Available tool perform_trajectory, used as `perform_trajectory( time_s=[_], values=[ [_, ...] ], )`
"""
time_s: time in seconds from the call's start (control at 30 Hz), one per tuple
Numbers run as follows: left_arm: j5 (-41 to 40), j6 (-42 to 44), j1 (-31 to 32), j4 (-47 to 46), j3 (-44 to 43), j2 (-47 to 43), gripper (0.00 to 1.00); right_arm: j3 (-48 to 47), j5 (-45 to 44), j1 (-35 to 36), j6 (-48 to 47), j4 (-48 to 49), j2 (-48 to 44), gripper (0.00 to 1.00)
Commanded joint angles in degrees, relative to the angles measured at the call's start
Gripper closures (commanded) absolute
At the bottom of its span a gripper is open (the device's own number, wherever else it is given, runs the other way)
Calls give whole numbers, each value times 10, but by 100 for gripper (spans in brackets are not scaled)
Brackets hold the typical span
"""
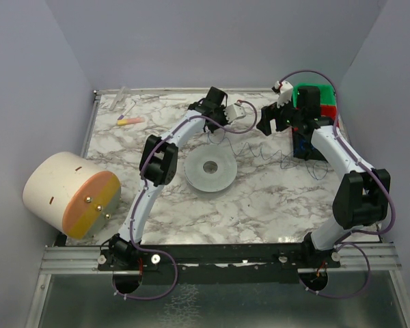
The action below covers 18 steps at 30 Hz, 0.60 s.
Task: Wrap the cables
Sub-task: Adjust the cable at the center of the board.
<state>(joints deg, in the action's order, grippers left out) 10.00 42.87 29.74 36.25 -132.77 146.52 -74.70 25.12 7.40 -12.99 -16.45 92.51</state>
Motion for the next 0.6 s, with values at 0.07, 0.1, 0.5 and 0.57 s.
perform_trajectory(
  time_s=[0.07,0.1,0.5,0.57],
  values=[
    [0,-67,1,5,-17,-94,100,-15,11,-3,-7,-20,-5,10],
    [2,-79,2,5,-14,-110,100,-16,11,-3,-8,-21,-6,10],
    [-84,-285,2,-35,-33,-208,100,8,128,-3,-28,30,-42,10],
    [-95,-326,2,-35,-56,-206,100,-1,170,0,-38,33,-51,10]
  ],
)
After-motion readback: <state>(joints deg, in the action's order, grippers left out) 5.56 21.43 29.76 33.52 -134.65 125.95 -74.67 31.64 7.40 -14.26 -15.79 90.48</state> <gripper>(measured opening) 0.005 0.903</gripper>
